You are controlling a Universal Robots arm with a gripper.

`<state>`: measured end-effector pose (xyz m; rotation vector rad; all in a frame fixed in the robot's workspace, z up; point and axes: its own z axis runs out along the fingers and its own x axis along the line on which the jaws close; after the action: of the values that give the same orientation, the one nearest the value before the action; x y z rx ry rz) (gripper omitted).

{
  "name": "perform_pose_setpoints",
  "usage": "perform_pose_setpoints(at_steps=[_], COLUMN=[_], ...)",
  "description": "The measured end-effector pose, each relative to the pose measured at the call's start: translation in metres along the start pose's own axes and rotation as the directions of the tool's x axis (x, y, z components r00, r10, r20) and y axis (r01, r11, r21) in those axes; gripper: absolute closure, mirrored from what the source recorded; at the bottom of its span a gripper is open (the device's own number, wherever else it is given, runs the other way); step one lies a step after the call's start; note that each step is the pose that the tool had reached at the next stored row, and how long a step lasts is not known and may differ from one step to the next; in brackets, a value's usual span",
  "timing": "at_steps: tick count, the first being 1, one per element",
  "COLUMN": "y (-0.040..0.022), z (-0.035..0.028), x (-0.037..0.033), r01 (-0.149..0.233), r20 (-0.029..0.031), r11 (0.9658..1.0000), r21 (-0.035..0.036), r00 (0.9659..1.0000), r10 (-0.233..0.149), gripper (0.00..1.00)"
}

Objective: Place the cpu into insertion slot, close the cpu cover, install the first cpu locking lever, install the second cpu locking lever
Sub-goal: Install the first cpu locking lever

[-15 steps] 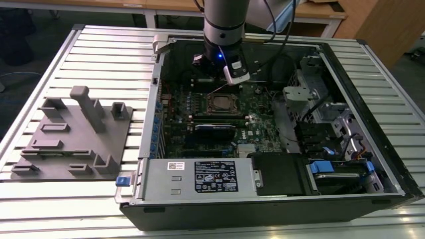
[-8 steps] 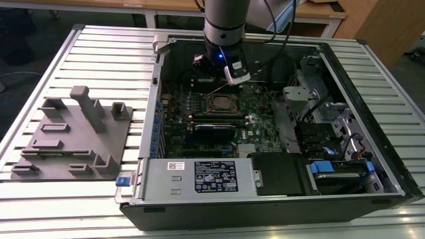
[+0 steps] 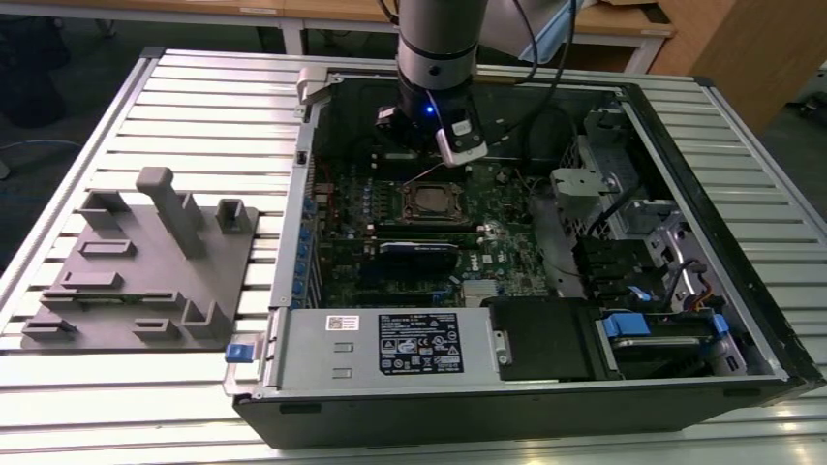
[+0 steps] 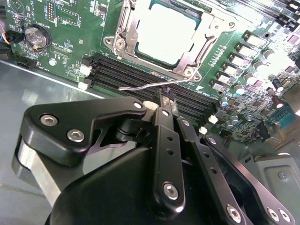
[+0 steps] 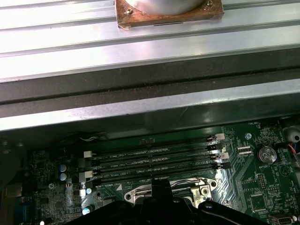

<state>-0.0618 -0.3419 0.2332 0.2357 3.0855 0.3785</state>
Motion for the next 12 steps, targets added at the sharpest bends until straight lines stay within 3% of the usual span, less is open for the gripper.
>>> perform_pose_setpoints(at_steps=[12], y=[-0.0001], z=[0.0008], x=[-0.0006], r01=[0.000], r20=[-0.0001], r11=[1.0000], r21=[0.0001], r00=[1.0000], r10=[0.000], gripper=[0.89])
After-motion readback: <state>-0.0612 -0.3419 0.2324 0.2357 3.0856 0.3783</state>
